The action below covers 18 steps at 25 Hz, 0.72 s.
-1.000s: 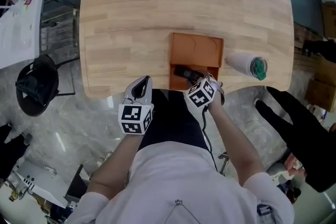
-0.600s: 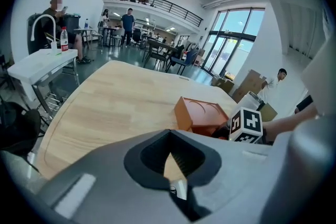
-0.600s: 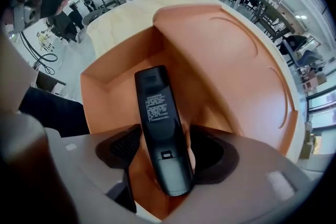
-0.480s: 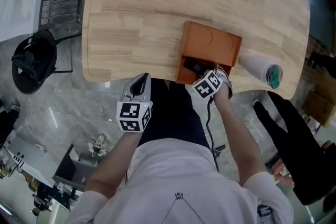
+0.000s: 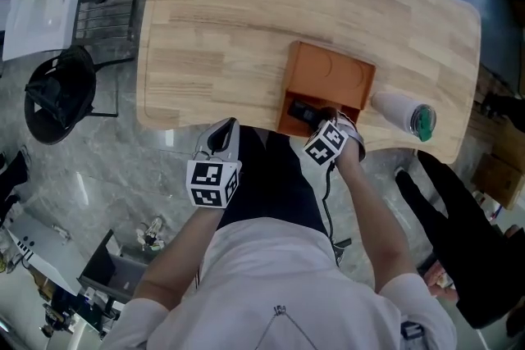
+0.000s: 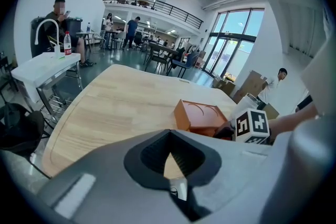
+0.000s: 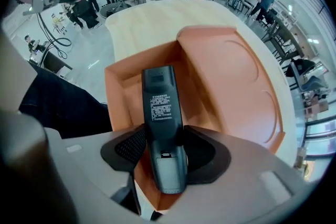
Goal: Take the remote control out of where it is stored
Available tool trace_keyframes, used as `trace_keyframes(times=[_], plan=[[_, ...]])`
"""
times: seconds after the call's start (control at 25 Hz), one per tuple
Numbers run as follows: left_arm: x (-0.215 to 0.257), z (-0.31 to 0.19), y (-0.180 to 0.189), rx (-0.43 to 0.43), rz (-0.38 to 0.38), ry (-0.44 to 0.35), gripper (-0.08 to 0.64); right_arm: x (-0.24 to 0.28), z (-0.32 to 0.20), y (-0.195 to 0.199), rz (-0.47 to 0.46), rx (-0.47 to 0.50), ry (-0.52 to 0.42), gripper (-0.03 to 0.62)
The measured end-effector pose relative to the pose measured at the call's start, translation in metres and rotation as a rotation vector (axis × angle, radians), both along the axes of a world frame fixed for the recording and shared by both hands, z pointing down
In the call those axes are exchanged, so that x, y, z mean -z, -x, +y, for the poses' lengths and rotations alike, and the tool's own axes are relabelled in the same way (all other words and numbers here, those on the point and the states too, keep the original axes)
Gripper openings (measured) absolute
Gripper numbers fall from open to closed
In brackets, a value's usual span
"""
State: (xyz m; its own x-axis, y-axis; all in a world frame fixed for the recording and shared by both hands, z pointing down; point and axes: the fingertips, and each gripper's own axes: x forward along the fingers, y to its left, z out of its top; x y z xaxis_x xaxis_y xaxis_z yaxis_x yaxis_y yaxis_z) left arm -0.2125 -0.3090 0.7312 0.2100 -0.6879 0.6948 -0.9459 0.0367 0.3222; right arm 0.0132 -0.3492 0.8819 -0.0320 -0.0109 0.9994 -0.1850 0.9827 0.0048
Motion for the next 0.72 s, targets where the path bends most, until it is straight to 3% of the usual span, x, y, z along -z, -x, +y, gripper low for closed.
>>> trace_keyframes(times=[0.16, 0.28, 0.52, 0.72], plan=[[0.021, 0.001, 0.002, -0.004, -0.023, -0.028, 0.000, 0.052, -0.003, 0.015, -0.107, 0.002, -0.053, 0.252], [0.046, -0.003, -0.002, -0.019, -0.040, -0.064, 0.000, 0.100, -0.004, 0.024, -0.229, -0.058, -0.089, 0.252], [0.113, -0.030, -0.020, -0.092, -0.087, -0.192, 0.000, 0.195, -0.021, 0.027, -0.570, -0.378, -0.072, 0.252], [0.174, -0.088, -0.037, -0.192, -0.131, -0.341, 0.000, 0.286, -0.071, 0.020, -0.833, -0.594, -0.186, 0.252]])
